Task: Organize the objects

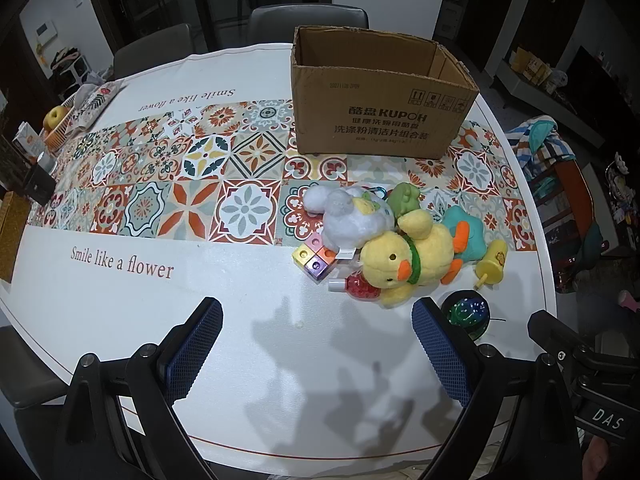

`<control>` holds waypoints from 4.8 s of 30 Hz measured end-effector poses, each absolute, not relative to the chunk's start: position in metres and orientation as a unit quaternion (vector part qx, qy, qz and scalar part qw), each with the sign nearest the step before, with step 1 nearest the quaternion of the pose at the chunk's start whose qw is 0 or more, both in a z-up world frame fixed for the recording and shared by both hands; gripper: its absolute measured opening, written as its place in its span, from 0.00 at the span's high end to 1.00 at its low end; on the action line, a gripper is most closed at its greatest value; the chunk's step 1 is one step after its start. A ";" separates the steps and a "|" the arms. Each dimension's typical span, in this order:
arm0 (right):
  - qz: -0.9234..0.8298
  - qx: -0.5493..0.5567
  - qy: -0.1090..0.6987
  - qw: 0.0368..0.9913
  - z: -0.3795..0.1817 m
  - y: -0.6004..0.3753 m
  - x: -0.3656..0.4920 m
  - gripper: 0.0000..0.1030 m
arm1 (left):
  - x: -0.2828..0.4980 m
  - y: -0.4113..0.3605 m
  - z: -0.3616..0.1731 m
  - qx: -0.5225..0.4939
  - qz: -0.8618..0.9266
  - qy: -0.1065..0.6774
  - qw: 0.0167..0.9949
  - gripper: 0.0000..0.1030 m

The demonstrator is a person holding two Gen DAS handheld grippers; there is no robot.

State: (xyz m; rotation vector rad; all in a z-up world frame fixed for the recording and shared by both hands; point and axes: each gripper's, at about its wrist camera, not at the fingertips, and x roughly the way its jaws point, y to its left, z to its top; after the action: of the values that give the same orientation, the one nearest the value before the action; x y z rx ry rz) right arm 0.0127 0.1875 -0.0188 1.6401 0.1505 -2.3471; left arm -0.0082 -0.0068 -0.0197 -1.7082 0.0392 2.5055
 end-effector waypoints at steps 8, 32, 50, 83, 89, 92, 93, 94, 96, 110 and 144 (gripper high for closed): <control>-0.810 0.567 0.053 0.139 -0.019 0.188 0.013 0.05 | -0.008 -0.007 -0.020 -0.564 0.823 0.013 0.061 0.06; -0.799 0.572 0.069 0.175 -0.026 0.178 0.013 0.08 | -0.001 -0.014 -0.027 -0.579 0.811 0.008 0.077 0.08; -0.779 0.611 0.022 0.141 -0.059 0.158 0.013 0.13 | -0.035 -0.024 -0.070 -0.612 0.775 0.056 0.147 0.14; -0.770 0.625 0.035 0.123 -0.136 0.169 -0.024 0.21 | -0.085 0.014 -0.165 -0.637 0.735 0.097 0.211 0.25; -0.745 0.598 0.161 0.248 -0.138 0.169 -0.027 0.21 | -0.089 0.017 -0.173 -0.639 0.734 0.097 0.212 0.32; -0.745 0.593 0.174 0.252 -0.140 0.168 -0.028 0.21 | -0.090 0.018 -0.174 -0.637 0.734 0.097 0.216 0.40; -0.744 0.590 0.180 0.255 -0.140 0.168 -0.029 0.21 | -0.090 0.019 -0.175 -0.636 0.733 0.098 0.218 0.45; -0.744 0.589 0.183 0.256 -0.141 0.168 -0.029 0.22 | -0.090 0.020 -0.176 -0.636 0.733 0.099 0.220 0.51; -0.745 0.584 0.193 0.256 -0.141 0.168 -0.030 0.25 | -0.090 0.022 -0.178 -0.638 0.731 0.100 0.220 0.54; -0.705 0.586 0.234 0.324 -0.146 0.173 -0.031 0.40 | -0.076 0.011 -0.173 -0.636 0.733 0.082 0.226 0.58; -0.584 0.443 0.382 0.563 -0.062 0.164 -0.006 0.40 | -0.047 -0.007 -0.078 -0.619 0.739 0.023 0.262 0.59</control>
State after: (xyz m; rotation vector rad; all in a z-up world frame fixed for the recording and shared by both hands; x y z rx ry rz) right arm -0.0060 0.1640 -0.0620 1.0440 0.8994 -1.3740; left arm -0.0472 -0.0066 -0.0775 -1.6759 0.0619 2.0004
